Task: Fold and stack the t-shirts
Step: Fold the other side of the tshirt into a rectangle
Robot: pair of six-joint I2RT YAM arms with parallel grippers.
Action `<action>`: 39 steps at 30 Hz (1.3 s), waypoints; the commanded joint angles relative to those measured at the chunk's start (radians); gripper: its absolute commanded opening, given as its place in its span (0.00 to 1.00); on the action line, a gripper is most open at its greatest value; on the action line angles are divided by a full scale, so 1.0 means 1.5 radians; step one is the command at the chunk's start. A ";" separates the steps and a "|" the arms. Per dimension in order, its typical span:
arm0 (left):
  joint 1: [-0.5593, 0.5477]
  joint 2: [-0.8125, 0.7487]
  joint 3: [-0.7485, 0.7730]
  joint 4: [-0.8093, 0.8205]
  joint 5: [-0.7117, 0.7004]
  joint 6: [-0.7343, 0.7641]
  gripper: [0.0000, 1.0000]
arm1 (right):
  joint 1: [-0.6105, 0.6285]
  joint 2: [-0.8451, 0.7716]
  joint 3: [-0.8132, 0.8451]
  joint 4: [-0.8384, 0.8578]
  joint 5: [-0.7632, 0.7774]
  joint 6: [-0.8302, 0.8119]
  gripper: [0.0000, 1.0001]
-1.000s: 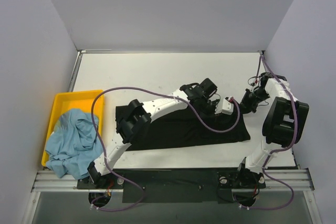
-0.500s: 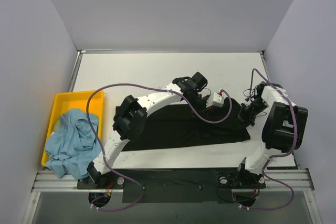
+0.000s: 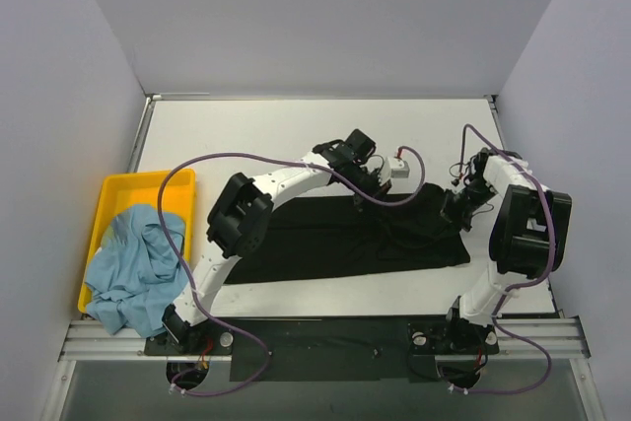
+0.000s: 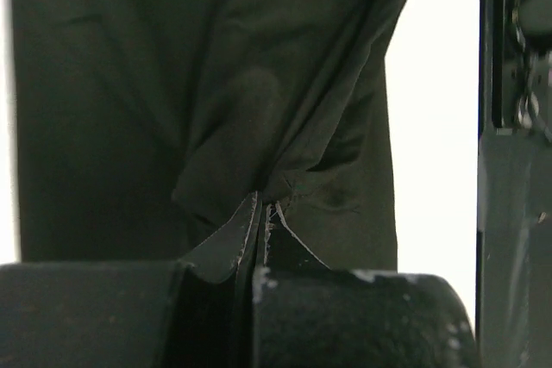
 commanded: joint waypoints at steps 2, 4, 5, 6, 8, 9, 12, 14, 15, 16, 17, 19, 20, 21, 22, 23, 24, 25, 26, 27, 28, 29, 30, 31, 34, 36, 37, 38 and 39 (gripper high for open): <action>0.056 -0.019 -0.007 0.185 0.010 -0.279 0.00 | -0.022 0.065 0.079 0.010 -0.050 0.035 0.00; 0.061 -0.006 -0.016 0.204 0.007 -0.309 0.00 | -0.025 0.089 0.101 0.022 -0.060 0.051 0.07; 0.061 0.003 -0.023 0.210 0.005 -0.318 0.00 | -0.027 0.099 0.109 0.028 -0.070 0.062 0.13; 0.062 0.007 -0.027 0.225 -0.003 -0.339 0.00 | -0.032 0.105 0.119 0.044 -0.074 0.071 0.16; 0.066 0.020 -0.027 0.240 -0.006 -0.364 0.12 | -0.041 0.110 0.132 0.066 -0.085 0.100 0.25; 0.068 0.028 -0.023 0.243 -0.008 -0.381 0.16 | -0.044 0.110 0.136 0.073 -0.089 0.121 0.27; 0.079 0.033 -0.016 0.243 -0.020 -0.389 0.32 | -0.050 0.102 0.164 0.093 -0.089 0.144 0.28; 0.089 0.032 -0.005 0.234 -0.021 -0.376 0.37 | -0.048 0.079 0.179 0.094 -0.079 0.131 0.27; 0.093 0.031 -0.003 0.220 -0.022 -0.359 0.38 | -0.043 0.066 0.181 0.093 -0.072 0.121 0.27; 0.096 0.026 0.005 0.210 -0.022 -0.346 0.38 | -0.041 0.034 0.181 0.084 -0.042 0.099 0.27; 0.100 0.024 0.008 0.196 -0.020 -0.320 0.41 | -0.033 0.017 0.175 0.070 -0.022 0.089 0.27; 0.101 0.014 0.019 0.152 -0.014 -0.263 0.43 | -0.010 -0.035 0.155 0.049 0.044 0.061 0.29; 0.102 0.007 0.030 0.138 -0.013 -0.233 0.43 | 0.000 -0.072 0.143 0.044 0.095 0.051 0.33; 0.101 0.003 0.034 0.110 -0.006 -0.183 0.46 | 0.026 -0.090 0.115 0.040 0.129 0.053 0.35; 0.099 -0.002 0.044 0.098 -0.001 -0.161 0.46 | 0.040 -0.114 0.103 0.040 0.168 0.062 0.39; 0.097 -0.004 0.052 0.077 0.002 -0.125 0.51 | 0.064 -0.125 0.075 0.040 0.193 0.070 0.41; 0.095 -0.002 0.073 0.068 0.002 -0.107 0.53 | 0.078 -0.142 0.063 0.045 0.198 0.090 0.42; 0.092 0.000 0.086 0.047 -0.005 -0.088 0.57 | 0.097 -0.146 0.038 0.058 0.202 0.100 0.43; 0.089 0.010 0.106 0.045 -0.014 -0.093 0.57 | 0.104 -0.150 0.030 0.067 0.204 0.118 0.44; 0.087 0.013 0.115 0.048 -0.030 -0.100 0.59 | 0.120 -0.150 0.017 0.081 0.208 0.124 0.44; 0.085 0.024 0.125 0.056 -0.036 -0.119 0.59 | 0.128 -0.144 0.015 0.088 0.211 0.132 0.44; 0.082 0.027 0.128 0.063 -0.044 -0.130 0.60 | 0.131 -0.139 0.015 0.092 0.221 0.136 0.44; 0.079 0.032 0.131 0.071 -0.050 -0.149 0.60 | 0.149 -0.126 0.017 0.093 0.222 0.137 0.44; 0.077 0.037 0.130 0.075 -0.058 -0.154 0.60 | 0.159 -0.119 0.020 0.096 0.220 0.136 0.43; 0.065 0.047 0.121 0.083 -0.077 -0.157 0.61 | 0.171 -0.092 0.007 0.107 0.219 0.142 0.42; 0.059 0.053 0.111 0.087 -0.088 -0.150 0.61 | 0.171 -0.079 -0.007 0.124 0.209 0.147 0.40; 0.058 0.057 0.107 0.085 -0.087 -0.147 0.61 | 0.172 -0.075 -0.010 0.130 0.198 0.149 0.39; 0.055 0.059 0.104 0.086 -0.086 -0.146 0.61 | 0.172 -0.072 -0.015 0.135 0.193 0.150 0.38; 0.054 0.058 0.098 0.086 -0.082 -0.146 0.61 | 0.172 -0.073 -0.017 0.136 0.188 0.152 0.38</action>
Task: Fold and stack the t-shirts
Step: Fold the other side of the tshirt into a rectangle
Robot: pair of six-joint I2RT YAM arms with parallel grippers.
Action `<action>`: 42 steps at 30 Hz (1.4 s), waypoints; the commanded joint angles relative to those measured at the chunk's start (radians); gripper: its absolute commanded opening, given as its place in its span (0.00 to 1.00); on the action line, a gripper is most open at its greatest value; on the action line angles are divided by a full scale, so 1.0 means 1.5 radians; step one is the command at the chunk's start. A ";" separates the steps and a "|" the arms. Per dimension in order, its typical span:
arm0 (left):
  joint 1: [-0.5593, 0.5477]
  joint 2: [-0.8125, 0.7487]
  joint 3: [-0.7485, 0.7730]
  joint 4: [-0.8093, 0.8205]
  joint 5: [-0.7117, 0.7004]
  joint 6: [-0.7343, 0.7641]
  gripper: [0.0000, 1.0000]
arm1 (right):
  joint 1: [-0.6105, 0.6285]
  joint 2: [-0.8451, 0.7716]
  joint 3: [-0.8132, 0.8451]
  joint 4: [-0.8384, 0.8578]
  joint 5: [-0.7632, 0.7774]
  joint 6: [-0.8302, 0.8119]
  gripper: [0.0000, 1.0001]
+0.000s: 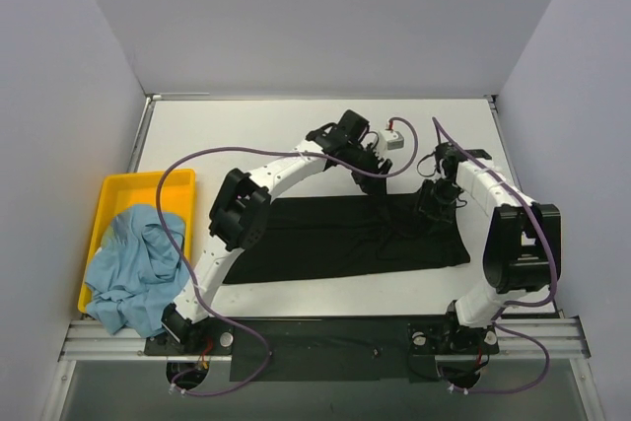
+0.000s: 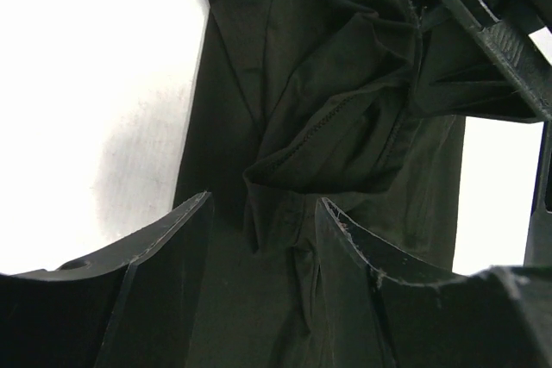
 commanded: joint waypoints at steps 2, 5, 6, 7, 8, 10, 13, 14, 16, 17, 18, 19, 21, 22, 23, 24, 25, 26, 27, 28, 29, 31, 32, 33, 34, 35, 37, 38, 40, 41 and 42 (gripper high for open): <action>-0.012 0.015 -0.017 0.011 -0.002 0.016 0.61 | 0.002 0.003 -0.024 0.001 0.005 0.022 0.34; -0.025 0.020 -0.028 0.016 -0.021 0.031 0.58 | 0.000 0.009 -0.024 0.000 0.033 0.022 0.16; -0.032 0.023 -0.030 0.015 -0.029 0.033 0.56 | -0.002 0.010 -0.023 0.000 0.034 0.023 0.06; -0.032 0.025 -0.028 0.008 -0.034 0.038 0.49 | -0.005 0.007 -0.022 -0.004 0.035 0.023 0.03; -0.032 0.026 -0.025 0.004 -0.032 0.038 0.44 | -0.007 0.001 -0.022 -0.006 0.036 0.022 0.00; -0.027 0.019 -0.024 -0.010 -0.012 0.037 0.20 | -0.016 -0.015 -0.023 -0.016 0.039 0.016 0.00; -0.021 0.002 -0.024 -0.021 0.019 0.037 0.00 | -0.031 -0.039 -0.019 -0.050 0.037 0.003 0.00; -0.019 -0.008 -0.026 -0.030 0.041 0.038 0.00 | -0.031 -0.055 -0.017 -0.059 0.035 -0.003 0.00; -0.017 -0.029 -0.033 -0.045 0.073 0.042 0.00 | -0.054 -0.078 -0.014 -0.089 0.025 -0.014 0.00; -0.017 -0.033 -0.035 -0.053 0.084 0.045 0.00 | -0.056 -0.087 -0.013 -0.110 0.015 -0.020 0.00; -0.019 -0.041 -0.037 -0.072 0.108 0.053 0.00 | -0.061 -0.102 -0.012 -0.119 0.009 -0.023 0.00; -0.018 -0.045 -0.038 -0.082 0.117 0.056 0.00 | -0.066 -0.109 -0.013 -0.141 -0.001 -0.028 0.00; -0.021 -0.050 -0.046 -0.108 0.144 0.069 0.00 | -0.075 -0.128 -0.017 -0.170 -0.025 -0.038 0.00; -0.022 -0.050 -0.048 -0.122 0.160 0.077 0.00 | -0.081 -0.131 -0.022 -0.191 -0.026 -0.040 0.00; -0.023 -0.053 -0.054 -0.129 0.166 0.082 0.00 | -0.083 -0.135 -0.024 -0.198 -0.026 -0.046 0.00; -0.026 -0.054 -0.056 -0.137 0.175 0.089 0.00 | -0.084 -0.137 -0.032 -0.210 -0.026 -0.050 0.00; -0.028 -0.054 -0.057 -0.144 0.179 0.092 0.00 | -0.085 -0.141 -0.036 -0.216 -0.028 -0.056 0.00; -0.030 -0.055 -0.056 -0.159 0.191 0.100 0.00 | -0.085 -0.142 -0.044 -0.226 -0.033 -0.059 0.00; -0.032 -0.054 -0.052 -0.168 0.197 0.104 0.00 | -0.085 -0.143 -0.054 -0.228 -0.038 -0.062 0.00; -0.034 -0.054 -0.052 -0.186 0.207 0.116 0.00 | -0.085 -0.143 -0.061 -0.234 -0.054 -0.064 0.00; -0.039 -0.056 -0.054 -0.198 0.209 0.119 0.00 | -0.085 -0.142 -0.072 -0.235 -0.061 -0.070 0.00; -0.044 -0.058 -0.072 -0.204 0.212 0.129 0.00 | -0.084 -0.139 -0.090 -0.235 -0.082 -0.076 0.00; -0.045 -0.059 -0.084 -0.203 0.212 0.128 0.00 | -0.084 -0.138 -0.094 -0.235 -0.090 -0.082 0.00; -0.045 -0.059 -0.089 -0.198 0.212 0.127 0.00 | -0.084 -0.134 -0.102 -0.235 -0.097 -0.085 0.00; -0.046 -0.059 -0.095 -0.197 0.212 0.125 0.00 | -0.084 -0.134 -0.103 -0.236 -0.112 -0.090 0.00; -0.045 -0.060 -0.095 -0.198 0.213 0.124 0.00 | -0.084 -0.133 -0.105 -0.236 -0.120 -0.093 0.00; -0.044 -0.060 -0.092 -0.206 0.214 0.124 0.00 | -0.084 -0.128 -0.097 -0.236 -0.142 -0.098 0.00; -0.042 -0.061 -0.086 -0.207 0.212 0.124 0.00 | -0.084 -0.122 -0.091 -0.235 -0.142 -0.101 0.00; -0.038 -0.061 -0.083 -0.191 0.198 0.110 0.00 | -0.093 -0.095 -0.055 -0.232 -0.143 -0.109 0.00; -0.034 -0.060 -0.082 -0.160 0.181 0.079 0.00 | -0.098 -0.086 -0.042 -0.226 -0.145 -0.112 0.00; -0.029 -0.058 -0.085 -0.142 0.176 0.062 0.00 | -0.111 -0.060 -0.018 -0.220 -0.148 -0.118 0.00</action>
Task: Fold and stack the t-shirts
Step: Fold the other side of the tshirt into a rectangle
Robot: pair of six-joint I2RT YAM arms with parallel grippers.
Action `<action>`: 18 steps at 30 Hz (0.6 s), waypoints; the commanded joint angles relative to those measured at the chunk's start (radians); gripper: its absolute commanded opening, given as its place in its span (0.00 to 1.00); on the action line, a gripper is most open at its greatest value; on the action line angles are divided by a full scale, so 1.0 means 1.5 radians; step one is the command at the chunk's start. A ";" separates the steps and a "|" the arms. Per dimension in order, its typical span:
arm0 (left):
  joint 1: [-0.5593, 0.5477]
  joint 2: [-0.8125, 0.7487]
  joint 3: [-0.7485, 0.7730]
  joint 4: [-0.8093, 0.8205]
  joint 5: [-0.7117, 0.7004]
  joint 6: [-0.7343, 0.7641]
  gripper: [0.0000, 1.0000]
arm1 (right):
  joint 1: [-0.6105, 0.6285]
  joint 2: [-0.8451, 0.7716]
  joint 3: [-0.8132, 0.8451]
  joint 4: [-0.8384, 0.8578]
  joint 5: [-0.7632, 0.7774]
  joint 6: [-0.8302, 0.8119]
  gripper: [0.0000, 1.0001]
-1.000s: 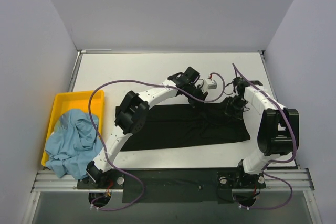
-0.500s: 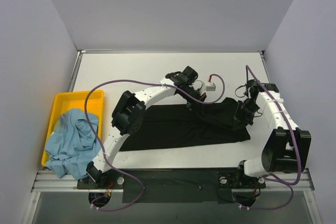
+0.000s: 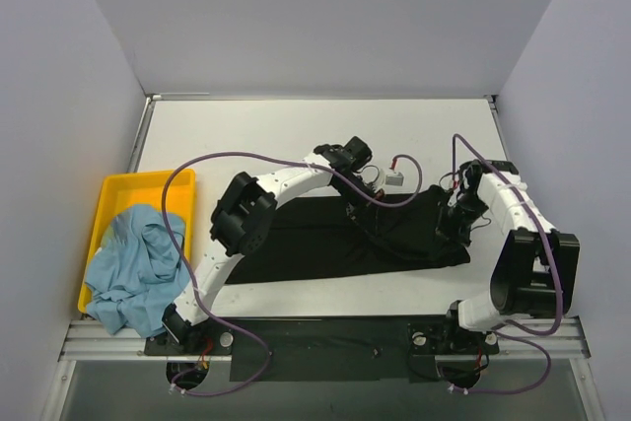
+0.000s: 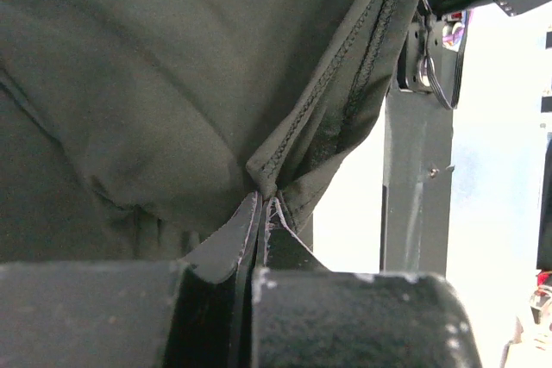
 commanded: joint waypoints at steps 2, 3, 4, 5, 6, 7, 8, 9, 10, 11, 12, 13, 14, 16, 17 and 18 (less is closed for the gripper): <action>0.028 -0.035 0.007 0.122 -0.028 -0.116 0.00 | -0.042 0.095 0.117 -0.015 -0.033 -0.029 0.00; 0.034 -0.034 -0.005 0.181 -0.039 -0.168 0.00 | -0.044 0.107 0.132 -0.013 -0.041 -0.034 0.00; 0.043 -0.034 -0.012 0.244 -0.045 -0.190 0.00 | -0.047 0.128 0.164 -0.010 -0.042 -0.036 0.00; 0.049 -0.033 -0.026 0.270 -0.054 -0.255 0.00 | -0.049 0.140 0.178 -0.008 -0.039 -0.037 0.00; 0.058 -0.027 -0.030 0.315 -0.068 -0.301 0.00 | -0.057 0.167 0.204 -0.007 -0.039 -0.035 0.00; 0.062 -0.023 -0.028 0.328 -0.073 -0.315 0.00 | -0.058 0.181 0.216 -0.005 -0.040 -0.035 0.00; 0.065 -0.013 -0.023 0.334 -0.078 -0.330 0.00 | -0.059 0.210 0.237 -0.003 -0.044 -0.035 0.00; 0.065 -0.004 -0.015 0.335 -0.081 -0.335 0.00 | -0.058 0.226 0.248 -0.001 -0.046 -0.037 0.00; 0.064 0.005 -0.010 0.335 -0.086 -0.343 0.00 | -0.058 0.248 0.264 -0.001 -0.050 -0.038 0.00; 0.064 0.007 -0.011 0.339 -0.088 -0.349 0.00 | -0.058 0.261 0.273 0.000 -0.051 -0.037 0.00; 0.064 0.015 -0.010 0.346 -0.091 -0.361 0.00 | -0.058 0.279 0.290 0.000 -0.051 -0.039 0.00; 0.064 0.017 -0.008 0.348 -0.094 -0.366 0.00 | -0.059 0.288 0.297 0.001 -0.046 -0.040 0.00; 0.066 0.026 -0.007 0.346 -0.101 -0.372 0.00 | -0.059 0.305 0.314 0.000 -0.043 -0.040 0.00; 0.066 0.036 0.004 0.339 -0.111 -0.372 0.00 | -0.062 0.322 0.331 0.000 -0.039 -0.038 0.00; 0.065 0.038 0.010 0.337 -0.113 -0.372 0.00 | -0.063 0.326 0.334 0.000 -0.038 -0.036 0.00; 0.065 0.041 0.013 0.335 -0.111 -0.372 0.00 | -0.066 0.331 0.338 -0.001 -0.037 -0.036 0.00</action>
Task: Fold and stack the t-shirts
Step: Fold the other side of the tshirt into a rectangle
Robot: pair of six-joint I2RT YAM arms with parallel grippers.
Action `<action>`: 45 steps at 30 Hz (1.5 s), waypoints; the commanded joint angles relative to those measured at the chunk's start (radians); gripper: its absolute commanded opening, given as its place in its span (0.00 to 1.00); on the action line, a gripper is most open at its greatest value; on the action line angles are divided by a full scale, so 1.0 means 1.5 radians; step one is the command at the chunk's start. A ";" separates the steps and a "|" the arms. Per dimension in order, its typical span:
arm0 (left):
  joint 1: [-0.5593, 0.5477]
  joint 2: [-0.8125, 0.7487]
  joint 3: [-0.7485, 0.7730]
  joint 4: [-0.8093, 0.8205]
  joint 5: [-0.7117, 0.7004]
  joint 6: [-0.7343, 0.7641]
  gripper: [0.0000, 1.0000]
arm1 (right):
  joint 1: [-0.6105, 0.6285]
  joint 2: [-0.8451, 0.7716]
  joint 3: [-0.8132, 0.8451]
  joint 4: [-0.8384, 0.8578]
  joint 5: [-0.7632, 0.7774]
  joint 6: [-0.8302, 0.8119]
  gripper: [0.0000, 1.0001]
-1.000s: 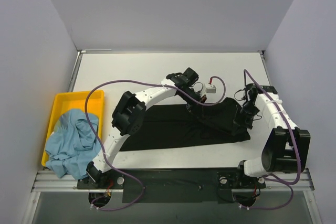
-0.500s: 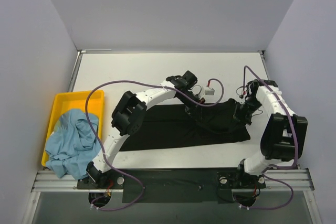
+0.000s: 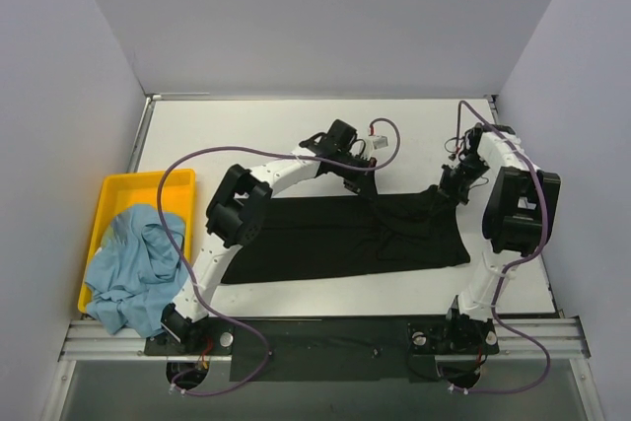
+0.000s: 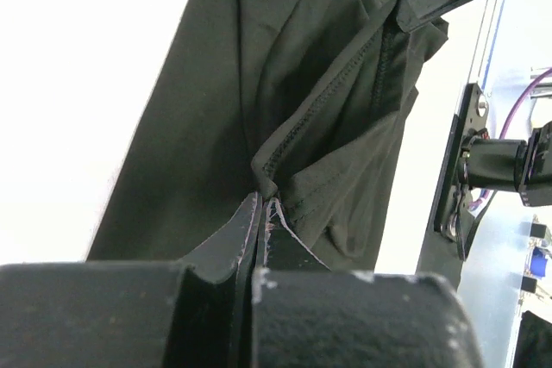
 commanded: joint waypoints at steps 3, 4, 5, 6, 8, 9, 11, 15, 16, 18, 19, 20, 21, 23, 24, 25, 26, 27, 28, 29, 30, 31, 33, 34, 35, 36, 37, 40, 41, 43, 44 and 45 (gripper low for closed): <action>-0.006 0.027 0.038 0.031 -0.011 -0.033 0.00 | -0.017 0.018 0.039 -0.035 0.013 -0.006 0.00; -0.007 0.032 0.039 0.029 -0.016 -0.034 0.00 | -0.018 0.019 0.040 -0.036 0.018 -0.006 0.00; -0.006 0.034 0.041 0.028 -0.017 -0.035 0.00 | -0.020 0.024 0.045 -0.036 0.020 -0.007 0.00; -0.007 0.036 0.044 0.023 -0.024 -0.034 0.00 | -0.021 0.027 0.049 -0.034 0.023 -0.007 0.00; -0.005 0.041 0.051 0.015 -0.038 -0.034 0.01 | -0.021 0.036 0.062 -0.031 0.025 -0.004 0.00; -0.005 0.043 0.054 0.008 -0.053 -0.034 0.06 | -0.022 0.046 0.074 -0.031 0.027 -0.003 0.00; -0.001 0.044 0.063 -0.002 -0.071 -0.035 0.15 | -0.022 0.062 0.092 -0.030 0.034 0.002 0.00; 0.005 0.037 0.080 -0.033 -0.116 -0.010 0.37 | -0.022 0.086 0.130 -0.031 0.041 0.011 0.14; 0.006 0.036 0.087 -0.043 -0.124 -0.006 0.40 | -0.024 0.087 0.140 -0.031 0.042 0.014 0.16; 0.008 0.029 0.095 -0.060 -0.142 0.011 0.47 | -0.029 0.067 0.144 -0.027 0.058 0.023 0.29; 0.008 0.024 0.101 -0.072 -0.154 0.023 0.48 | -0.032 0.058 0.143 -0.024 0.065 0.026 0.32; 0.008 0.020 0.102 -0.079 -0.161 0.027 0.49 | -0.038 0.039 0.136 -0.021 0.069 0.034 0.34; 0.009 0.018 0.107 -0.093 -0.177 0.036 0.49 | -0.041 0.023 0.129 -0.014 0.071 0.037 0.34; 0.010 0.014 0.112 -0.110 -0.217 0.043 0.50 | -0.043 -0.020 0.092 0.004 0.069 0.046 0.34; 0.013 0.010 0.114 -0.116 -0.226 0.049 0.50 | -0.042 -0.049 0.056 0.011 0.066 0.053 0.35; 0.014 0.010 0.119 -0.128 -0.248 0.055 0.50 | -0.042 -0.061 0.038 0.026 0.052 0.060 0.35; 0.015 0.007 0.121 -0.133 -0.253 0.060 0.50 | -0.041 -0.086 -0.006 0.037 0.044 0.065 0.35; 0.015 0.005 0.125 -0.140 -0.250 0.074 0.50 | -0.040 -0.096 -0.030 0.053 0.026 0.073 0.35; 0.016 0.001 0.128 -0.147 -0.237 0.080 0.49 | -0.038 -0.109 -0.065 0.059 0.021 0.078 0.35; 0.015 -0.001 0.128 -0.148 -0.228 0.088 0.48 | -0.038 -0.114 -0.087 0.075 0.013 0.082 0.35; 0.014 -0.007 0.126 -0.150 -0.204 0.093 0.47 | -0.035 -0.123 -0.121 0.081 0.012 0.085 0.35; 0.010 -0.008 0.125 -0.149 -0.197 0.094 0.47 | -0.034 -0.127 -0.134 0.098 0.008 0.092 0.35; 0.005 -0.011 0.124 -0.152 -0.168 0.097 0.46 | -0.034 -0.129 -0.177 0.121 -0.008 0.099 0.36; 0.002 -0.012 0.123 -0.153 -0.150 0.096 0.46 | -0.034 -0.124 -0.181 0.131 -0.014 0.100 0.36; -0.004 -0.013 0.122 -0.151 -0.136 0.093 0.46 | -0.034 -0.121 -0.190 0.136 -0.015 0.104 0.36; -0.006 -0.011 0.122 -0.148 -0.115 0.083 0.46 | -0.033 -0.114 -0.191 0.145 -0.017 0.106 0.36; -0.011 -0.009 0.116 -0.142 -0.105 0.077 0.46 | -0.034 -0.112 -0.193 0.149 -0.021 0.108 0.36; -0.013 -0.011 0.079 -0.094 -0.039 0.027 0.48 | -0.034 -0.099 -0.197 0.161 -0.031 0.110 0.36; -0.013 -0.013 0.071 -0.083 -0.030 0.020 0.49 | -0.034 -0.095 -0.200 0.163 -0.031 0.110 0.36; -0.017 -0.013 0.056 -0.062 -0.010 0.013 0.50 | -0.035 -0.088 -0.208 0.164 -0.025 0.107 0.36; -0.020 -0.013 0.057 -0.063 -0.010 0.022 0.51 | -0.035 -0.087 -0.209 0.166 -0.024 0.105 0.36; -0.021 -0.011 0.057 -0.065 -0.009 0.028 0.52 | -0.035 -0.083 -0.212 0.165 -0.024 0.103 0.36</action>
